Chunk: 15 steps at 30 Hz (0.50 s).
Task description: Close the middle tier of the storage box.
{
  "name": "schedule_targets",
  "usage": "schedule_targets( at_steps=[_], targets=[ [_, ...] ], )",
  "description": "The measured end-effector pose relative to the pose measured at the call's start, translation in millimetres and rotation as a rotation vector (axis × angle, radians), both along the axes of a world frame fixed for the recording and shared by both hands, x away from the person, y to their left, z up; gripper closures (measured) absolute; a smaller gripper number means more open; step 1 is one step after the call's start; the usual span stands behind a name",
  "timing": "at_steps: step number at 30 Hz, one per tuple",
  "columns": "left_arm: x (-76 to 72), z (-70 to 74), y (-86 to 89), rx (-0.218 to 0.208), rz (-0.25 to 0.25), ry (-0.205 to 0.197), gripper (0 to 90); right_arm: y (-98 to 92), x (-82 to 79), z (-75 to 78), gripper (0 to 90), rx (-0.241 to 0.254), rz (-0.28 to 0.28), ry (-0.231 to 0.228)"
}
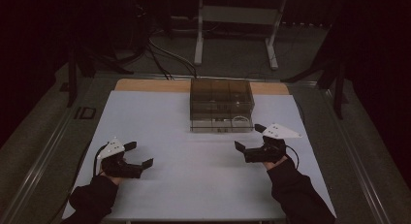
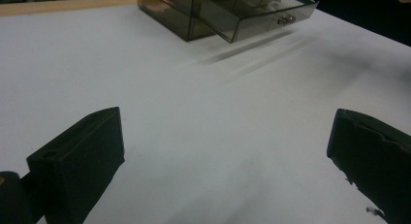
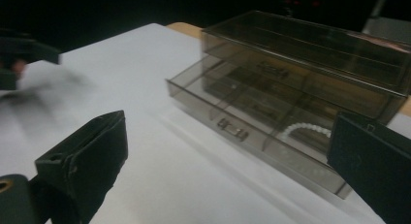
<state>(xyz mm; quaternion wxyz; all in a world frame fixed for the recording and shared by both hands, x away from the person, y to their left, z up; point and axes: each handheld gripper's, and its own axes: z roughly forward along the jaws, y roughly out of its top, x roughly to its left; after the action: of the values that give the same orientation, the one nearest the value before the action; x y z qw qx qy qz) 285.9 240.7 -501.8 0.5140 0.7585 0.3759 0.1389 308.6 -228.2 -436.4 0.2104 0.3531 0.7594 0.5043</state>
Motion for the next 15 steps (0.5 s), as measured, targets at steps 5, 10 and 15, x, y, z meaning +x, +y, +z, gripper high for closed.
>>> schedule_targets(
  at_steps=[5, 10, 15],
  targets=[
    [-1.3, 0.1, -0.6, 0.004, -0.004, 0.003, 1.4, 4.2, 5.1, -4.2, 1.6, -0.005, -0.033, 0.002],
    [-1.5, 1.5, -0.2, 0.0, -0.001, -0.004, 1.4, 9.6, 7.6, -9.4, 1.6, -0.014, -0.067, 0.002],
    [-1.5, 1.7, -1.3, -0.002, -0.006, -0.005, 1.3, 14.9, 9.6, -16.7, 1.7, -0.036, -0.125, -0.008]
  ],
)
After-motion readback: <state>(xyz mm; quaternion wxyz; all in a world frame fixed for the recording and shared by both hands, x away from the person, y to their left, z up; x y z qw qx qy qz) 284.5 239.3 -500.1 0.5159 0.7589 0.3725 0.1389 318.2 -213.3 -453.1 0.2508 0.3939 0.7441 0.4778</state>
